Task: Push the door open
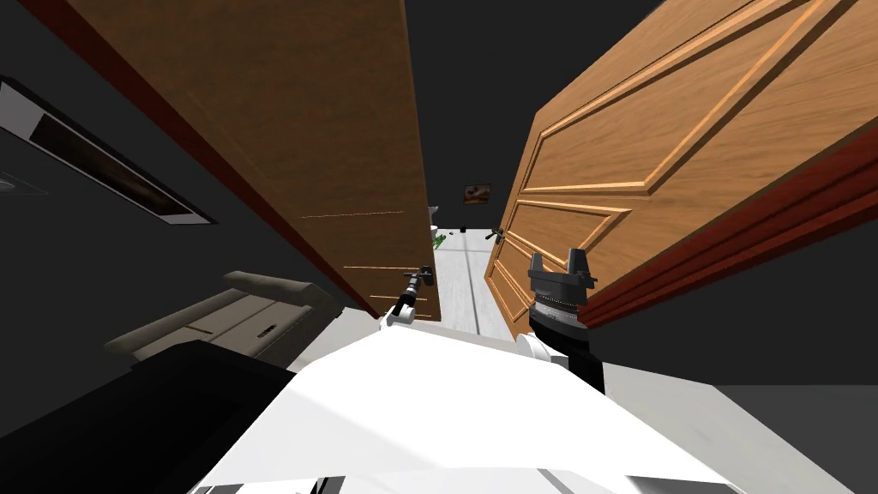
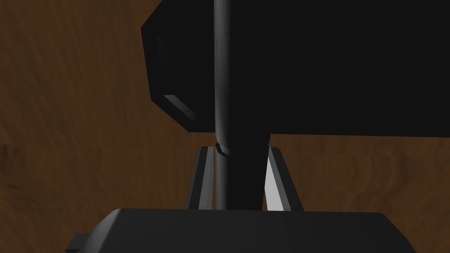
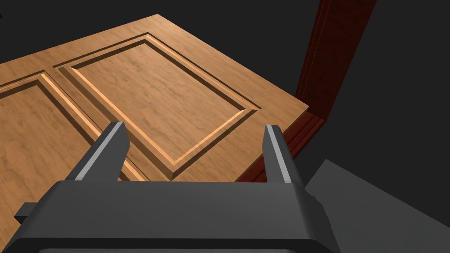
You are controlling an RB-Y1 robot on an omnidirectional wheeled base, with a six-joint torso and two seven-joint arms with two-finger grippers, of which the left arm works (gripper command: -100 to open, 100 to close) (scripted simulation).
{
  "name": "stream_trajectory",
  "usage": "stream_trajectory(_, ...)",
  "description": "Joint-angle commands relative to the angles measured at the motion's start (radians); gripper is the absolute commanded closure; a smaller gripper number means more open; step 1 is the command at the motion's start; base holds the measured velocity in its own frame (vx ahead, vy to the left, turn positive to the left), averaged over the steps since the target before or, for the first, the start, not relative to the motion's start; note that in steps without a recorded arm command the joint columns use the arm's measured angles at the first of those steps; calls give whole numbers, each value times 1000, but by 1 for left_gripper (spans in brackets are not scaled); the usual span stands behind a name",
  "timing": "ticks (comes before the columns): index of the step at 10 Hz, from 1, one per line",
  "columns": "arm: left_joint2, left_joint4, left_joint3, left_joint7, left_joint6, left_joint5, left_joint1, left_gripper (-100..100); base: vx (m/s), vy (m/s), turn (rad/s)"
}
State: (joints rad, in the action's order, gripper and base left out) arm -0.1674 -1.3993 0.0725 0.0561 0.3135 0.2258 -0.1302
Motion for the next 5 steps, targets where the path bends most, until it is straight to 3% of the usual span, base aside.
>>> stream_trajectory(1, 0, 3, -18, 3, 1, 1, 6, 100, 159, -55, 62)
stream_trajectory(5, 3, 21, -65, 9, -3, 5, 21, 100, 196, -55, 65)
